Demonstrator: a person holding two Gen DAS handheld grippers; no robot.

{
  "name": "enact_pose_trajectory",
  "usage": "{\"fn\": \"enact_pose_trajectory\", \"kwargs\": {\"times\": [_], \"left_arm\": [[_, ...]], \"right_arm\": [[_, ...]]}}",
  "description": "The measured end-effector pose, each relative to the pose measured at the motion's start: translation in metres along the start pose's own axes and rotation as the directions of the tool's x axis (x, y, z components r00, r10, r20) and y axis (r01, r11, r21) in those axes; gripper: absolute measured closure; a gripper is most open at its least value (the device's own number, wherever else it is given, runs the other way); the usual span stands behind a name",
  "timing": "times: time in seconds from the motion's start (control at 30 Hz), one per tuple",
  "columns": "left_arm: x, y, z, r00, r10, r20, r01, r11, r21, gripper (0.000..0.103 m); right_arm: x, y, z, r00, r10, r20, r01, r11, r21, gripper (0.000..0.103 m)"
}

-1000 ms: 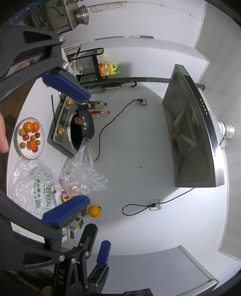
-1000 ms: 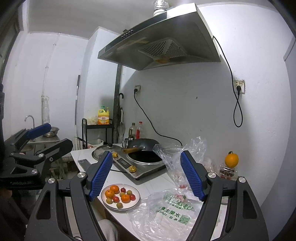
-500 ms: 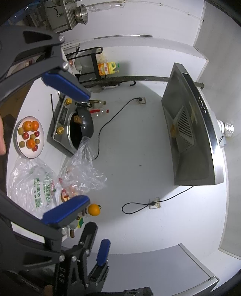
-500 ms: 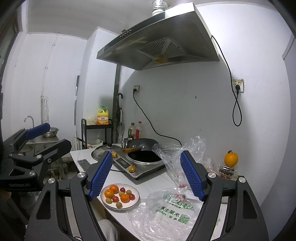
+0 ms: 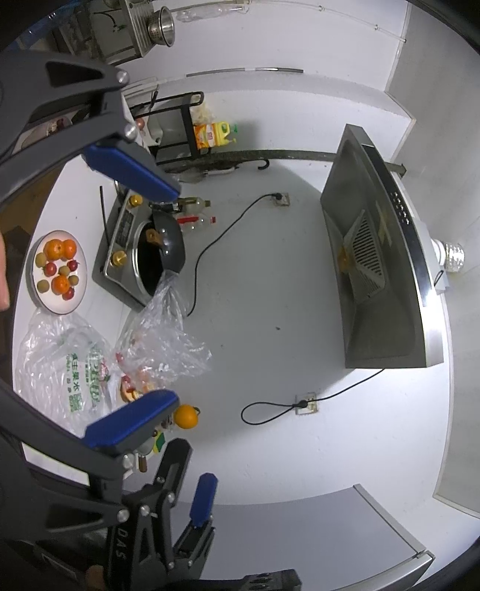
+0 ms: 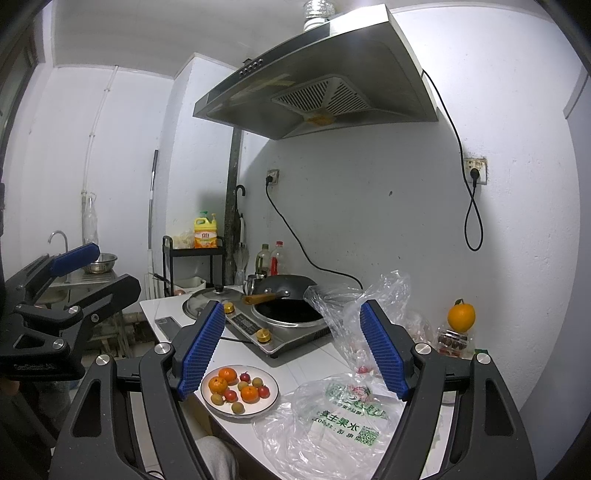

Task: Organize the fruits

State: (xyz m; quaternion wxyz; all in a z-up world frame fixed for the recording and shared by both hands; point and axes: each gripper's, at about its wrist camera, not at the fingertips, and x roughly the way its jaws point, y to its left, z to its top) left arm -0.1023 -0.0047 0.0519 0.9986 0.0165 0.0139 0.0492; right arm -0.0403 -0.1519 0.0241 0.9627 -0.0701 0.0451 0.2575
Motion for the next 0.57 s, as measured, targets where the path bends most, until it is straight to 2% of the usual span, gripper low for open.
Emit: {"fn": "enact_pose_trajectory", "kwargs": {"times": [0.3, 0.57], "left_arm": [[0.0000, -0.0015, 0.0005, 1.000, -0.004, 0.001, 0.004, 1.000, 0.000, 0.001], [0.0015, -0.0047, 0.0032, 0.999, -0.039, 0.000, 0.039, 0.999, 0.001, 0.001]], "right_arm": [[0.0001, 0.0000, 0.0004, 1.000, 0.001, -0.001, -0.001, 1.000, 0.000, 0.024], [0.0004, -0.0002, 0.0004, 1.000, 0.000, -0.001, 0.000, 1.000, 0.001, 0.024]]}}
